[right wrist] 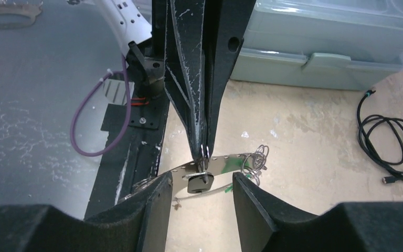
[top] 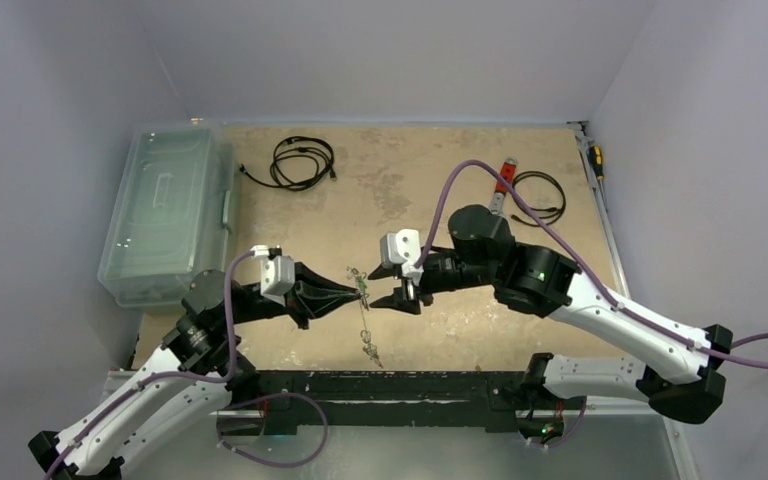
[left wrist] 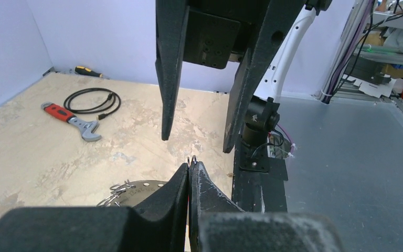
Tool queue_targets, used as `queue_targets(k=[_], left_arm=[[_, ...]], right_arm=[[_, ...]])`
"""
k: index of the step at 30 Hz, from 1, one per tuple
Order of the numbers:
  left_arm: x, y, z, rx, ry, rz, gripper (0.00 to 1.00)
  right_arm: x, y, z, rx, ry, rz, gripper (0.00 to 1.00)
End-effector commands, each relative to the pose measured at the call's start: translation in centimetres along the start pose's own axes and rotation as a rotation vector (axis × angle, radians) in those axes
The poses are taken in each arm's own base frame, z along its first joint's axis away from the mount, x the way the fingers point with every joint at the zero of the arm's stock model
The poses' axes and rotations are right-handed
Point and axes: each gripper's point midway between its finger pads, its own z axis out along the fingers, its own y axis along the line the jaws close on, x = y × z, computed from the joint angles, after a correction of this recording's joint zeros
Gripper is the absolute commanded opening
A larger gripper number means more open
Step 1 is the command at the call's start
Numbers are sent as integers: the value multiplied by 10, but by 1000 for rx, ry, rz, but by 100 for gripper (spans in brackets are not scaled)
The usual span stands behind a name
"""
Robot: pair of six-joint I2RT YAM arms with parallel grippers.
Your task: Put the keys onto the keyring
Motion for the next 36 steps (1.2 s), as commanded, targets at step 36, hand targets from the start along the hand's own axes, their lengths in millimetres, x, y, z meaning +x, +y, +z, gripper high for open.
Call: queue_targets(k=[36], left_arm=[[-30,-3,-9,-20,-125,73,0]], right_arm=[[-9,2,19,9,-236,-8,37]])
